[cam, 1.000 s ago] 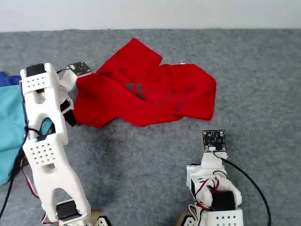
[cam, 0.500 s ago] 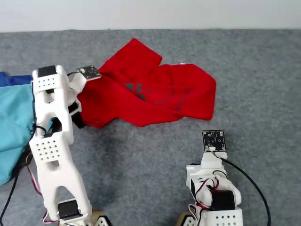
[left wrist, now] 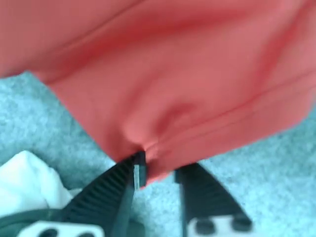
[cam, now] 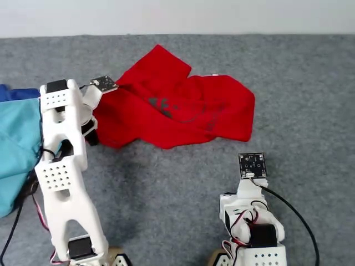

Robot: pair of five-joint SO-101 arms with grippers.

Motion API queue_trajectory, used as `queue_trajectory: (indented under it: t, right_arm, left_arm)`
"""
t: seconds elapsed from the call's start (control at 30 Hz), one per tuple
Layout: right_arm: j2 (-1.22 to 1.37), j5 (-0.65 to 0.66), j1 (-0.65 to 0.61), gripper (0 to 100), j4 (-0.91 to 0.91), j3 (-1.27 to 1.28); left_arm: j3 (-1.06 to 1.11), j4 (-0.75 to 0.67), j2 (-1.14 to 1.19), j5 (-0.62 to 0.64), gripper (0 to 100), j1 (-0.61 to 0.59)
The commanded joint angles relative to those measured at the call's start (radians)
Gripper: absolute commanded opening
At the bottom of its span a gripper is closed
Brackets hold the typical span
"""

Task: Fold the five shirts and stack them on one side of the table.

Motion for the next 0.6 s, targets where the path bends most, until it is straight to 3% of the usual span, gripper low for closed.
queue_trajectory:
  t: [0.0, 0.2, 0.33, 0.57]
  right_arm:
    - [-0.004, -0.005, -0.002, 0.9, -0.007, 0.017]
    - [-0.004, -0.005, -0.002, 0.9, -0.007, 0.017]
    - [-0.004, -0.005, -0.002, 0.9, -0.007, 0.017]
    - [-0.004, -0.005, -0.002, 0.9, -0.007, 0.017]
  left_arm:
    - [-0.012, -0.054, 0.008, 0.003, 1, 0.000]
    - [-0.110, 0.114, -0.058, 0.006, 1, 0.011]
    - [-0.119, 0.127, -0.173, 0.077, 1, 0.015]
    - [0.168, 0.127, -0.529, 0.144, 1, 0.046]
